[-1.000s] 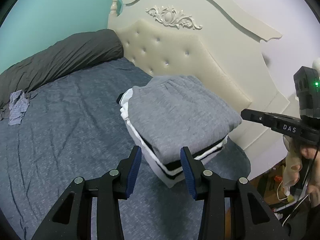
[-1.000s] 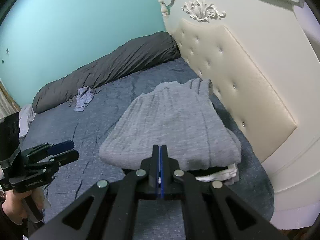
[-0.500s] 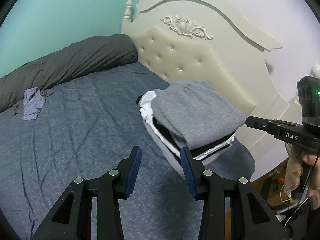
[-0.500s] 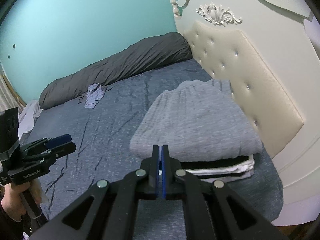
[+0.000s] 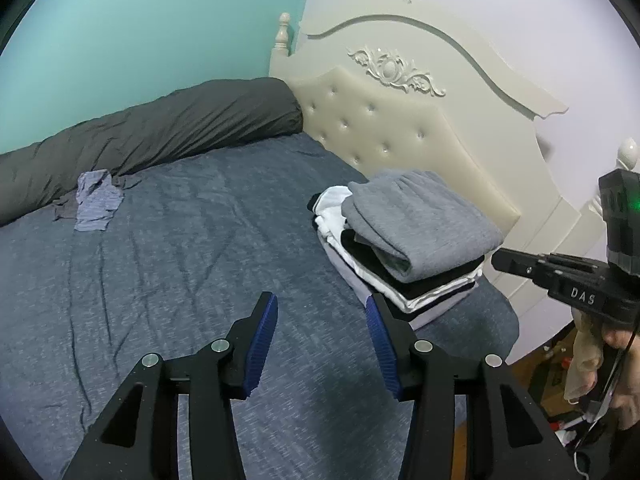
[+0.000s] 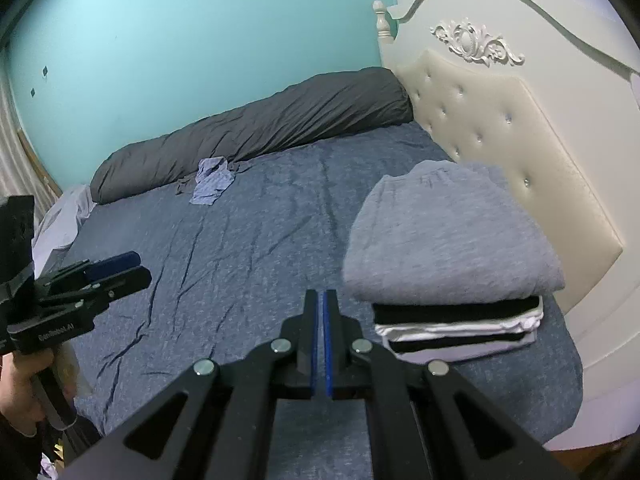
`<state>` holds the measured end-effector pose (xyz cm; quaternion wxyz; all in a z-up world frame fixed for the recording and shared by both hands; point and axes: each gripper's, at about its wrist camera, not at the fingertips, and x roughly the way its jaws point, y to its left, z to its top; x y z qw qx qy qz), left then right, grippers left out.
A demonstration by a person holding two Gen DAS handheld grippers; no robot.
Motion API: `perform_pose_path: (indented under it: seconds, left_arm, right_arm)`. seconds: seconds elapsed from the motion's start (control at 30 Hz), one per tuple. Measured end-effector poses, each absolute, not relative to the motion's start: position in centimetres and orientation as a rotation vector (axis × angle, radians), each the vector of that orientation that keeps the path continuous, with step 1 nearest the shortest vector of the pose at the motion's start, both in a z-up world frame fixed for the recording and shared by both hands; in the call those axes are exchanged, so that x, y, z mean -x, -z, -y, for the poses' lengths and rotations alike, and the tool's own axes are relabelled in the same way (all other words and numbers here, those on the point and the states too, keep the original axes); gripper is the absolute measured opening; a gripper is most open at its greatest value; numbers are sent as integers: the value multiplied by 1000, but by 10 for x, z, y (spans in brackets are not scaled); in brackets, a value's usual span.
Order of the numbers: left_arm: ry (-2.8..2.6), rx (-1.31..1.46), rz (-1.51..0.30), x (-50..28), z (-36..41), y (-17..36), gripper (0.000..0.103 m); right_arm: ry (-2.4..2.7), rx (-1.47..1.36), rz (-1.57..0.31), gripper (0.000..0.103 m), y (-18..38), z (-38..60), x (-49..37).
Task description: Fold clothes
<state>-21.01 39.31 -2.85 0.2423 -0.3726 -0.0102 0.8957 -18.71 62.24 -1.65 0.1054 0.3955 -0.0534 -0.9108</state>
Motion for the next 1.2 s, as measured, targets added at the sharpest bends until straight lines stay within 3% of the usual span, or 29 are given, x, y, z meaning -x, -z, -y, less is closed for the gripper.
perform_pose_path:
  seconds: [0.63, 0.87, 0.97, 1.2]
  left_arm:
    - [-2424, 950, 14, 142, -364, 16, 63]
    - [-2408, 921, -4, 118, -368, 12, 67]
    - [-2402, 905, 4, 107, -369, 11, 72]
    - [-2399, 870, -20, 84, -368, 11, 79]
  right_arm:
    - [2764, -1138, 198, 5, 6, -578, 102]
    - [2803, -1106, 241, 16, 4, -575, 70]
    - [2822, -1091, 259, 26, 4, -573, 56]
    - [2862, -1074, 304, 31, 8, -570, 29]
